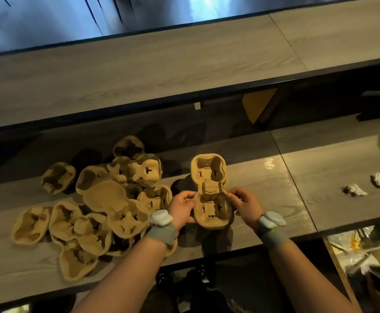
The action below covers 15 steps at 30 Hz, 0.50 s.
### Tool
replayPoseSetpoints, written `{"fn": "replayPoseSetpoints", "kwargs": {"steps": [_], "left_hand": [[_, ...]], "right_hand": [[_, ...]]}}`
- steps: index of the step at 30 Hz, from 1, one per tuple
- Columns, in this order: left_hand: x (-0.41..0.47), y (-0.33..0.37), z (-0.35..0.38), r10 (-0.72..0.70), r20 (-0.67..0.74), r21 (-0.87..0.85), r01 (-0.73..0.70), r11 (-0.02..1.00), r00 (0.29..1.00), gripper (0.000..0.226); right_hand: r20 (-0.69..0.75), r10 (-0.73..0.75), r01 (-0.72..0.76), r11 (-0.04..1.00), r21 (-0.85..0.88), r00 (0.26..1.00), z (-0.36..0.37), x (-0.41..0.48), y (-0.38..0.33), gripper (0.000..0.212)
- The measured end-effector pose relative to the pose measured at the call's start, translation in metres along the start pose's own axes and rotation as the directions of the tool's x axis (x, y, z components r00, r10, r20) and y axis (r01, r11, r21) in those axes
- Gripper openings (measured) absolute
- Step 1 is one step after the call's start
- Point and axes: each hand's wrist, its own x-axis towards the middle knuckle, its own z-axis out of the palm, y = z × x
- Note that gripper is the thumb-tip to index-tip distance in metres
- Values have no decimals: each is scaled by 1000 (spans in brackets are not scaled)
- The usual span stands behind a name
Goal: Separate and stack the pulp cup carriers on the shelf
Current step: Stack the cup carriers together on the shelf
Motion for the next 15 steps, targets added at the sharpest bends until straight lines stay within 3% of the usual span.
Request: {"fn": "replayPoseSetpoints", "kwargs": {"steps": [4, 9, 15], "left_hand": [[10, -13, 9, -12, -75, 34, 15, 999, 997, 4], [14, -21, 6, 49, -144, 237, -14, 971, 988, 12], [23, -27, 0, 33, -118, 251, -2, 968, 993, 12]], "right_hand": [[-71, 6, -15, 992, -124, 997, 7, 9, 25, 16], [-123, 19, -43, 980, -192, 992, 8, 17, 39, 7], [-84, -14, -5, 975, -223, 996, 13, 26, 46, 7]]}}
